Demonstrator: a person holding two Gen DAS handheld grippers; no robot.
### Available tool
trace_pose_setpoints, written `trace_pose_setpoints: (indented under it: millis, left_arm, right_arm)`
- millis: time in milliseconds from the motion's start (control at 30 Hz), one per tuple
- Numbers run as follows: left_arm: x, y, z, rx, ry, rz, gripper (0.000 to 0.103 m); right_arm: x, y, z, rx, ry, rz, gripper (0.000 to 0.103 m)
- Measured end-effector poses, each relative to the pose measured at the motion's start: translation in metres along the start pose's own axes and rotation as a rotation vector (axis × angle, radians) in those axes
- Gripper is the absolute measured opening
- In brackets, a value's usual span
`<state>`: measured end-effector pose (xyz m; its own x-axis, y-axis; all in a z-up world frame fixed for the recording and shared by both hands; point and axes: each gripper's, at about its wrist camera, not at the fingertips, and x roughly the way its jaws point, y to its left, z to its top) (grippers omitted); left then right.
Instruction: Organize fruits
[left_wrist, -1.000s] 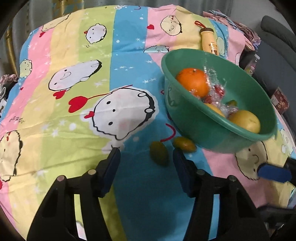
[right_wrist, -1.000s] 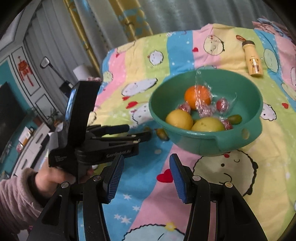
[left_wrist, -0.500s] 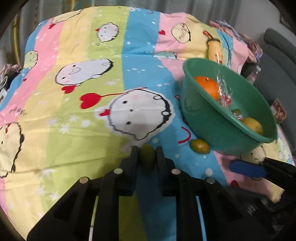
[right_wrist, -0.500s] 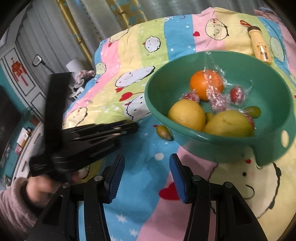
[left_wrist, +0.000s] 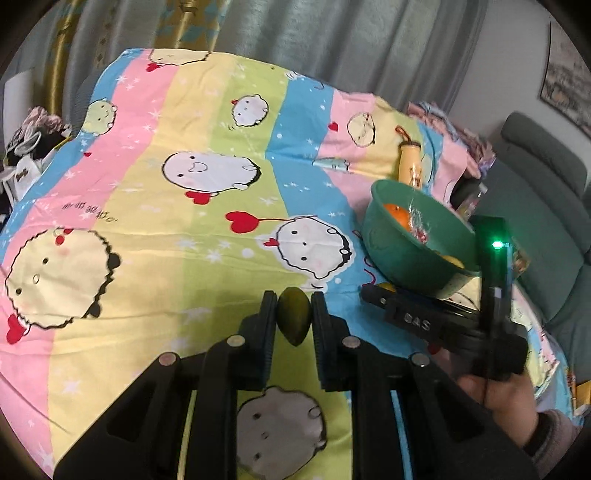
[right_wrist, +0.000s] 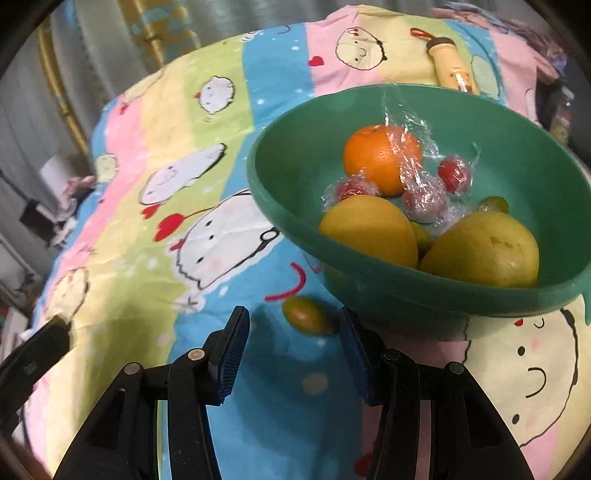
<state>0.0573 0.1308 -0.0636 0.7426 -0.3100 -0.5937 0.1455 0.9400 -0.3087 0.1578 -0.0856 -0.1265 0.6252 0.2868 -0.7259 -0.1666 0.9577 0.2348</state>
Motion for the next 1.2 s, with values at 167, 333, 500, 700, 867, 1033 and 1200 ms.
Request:
trace_pose_setpoints:
  millis: [167, 333, 500, 700, 867, 1033, 1200]
  left_arm:
    - [-0.005, 0.014, -0.006, -0.036, -0.001, -0.020, 0.018]
    - [-0.008, 0.011, -0.008, -0.043, 0.004, -0.030, 0.018]
    - [-0.010, -0.005, -0.001, -0.010, 0.009, -0.029, 0.018]
    - [-0.007, -0.047, 0.015, 0.048, 0.014, -0.035, 0.018]
    - [0.005, -0.091, 0.035, 0.115, 0.018, -0.041, 0.018]
    - [0.033, -0.136, 0.054, 0.170, 0.031, -0.068, 0.018]
    - [0.061, -0.166, 0.066, 0.208, 0.050, -0.070, 0.018]
  right_arm:
    - [0.002, 0.004, 0.000, -0.039, 0.009, -0.042, 0.040]
    - [-0.003, -0.003, -0.001, -0.063, 0.016, -0.001, 0.030]
    - [-0.024, 0.001, -0.010, -0.067, 0.041, 0.152, 0.030]
    - [-0.081, 0.011, -0.018, -0.145, 0.000, 0.329, 0.030]
    - [-0.124, -0.018, 0.007, -0.153, -0.127, 0.311, 0.030]
    - [-0.128, -0.057, 0.034, -0.137, -0.155, 0.232, 0.030]
    - [-0.120, -0.085, 0.048, -0.124, -0.149, 0.198, 0.030]
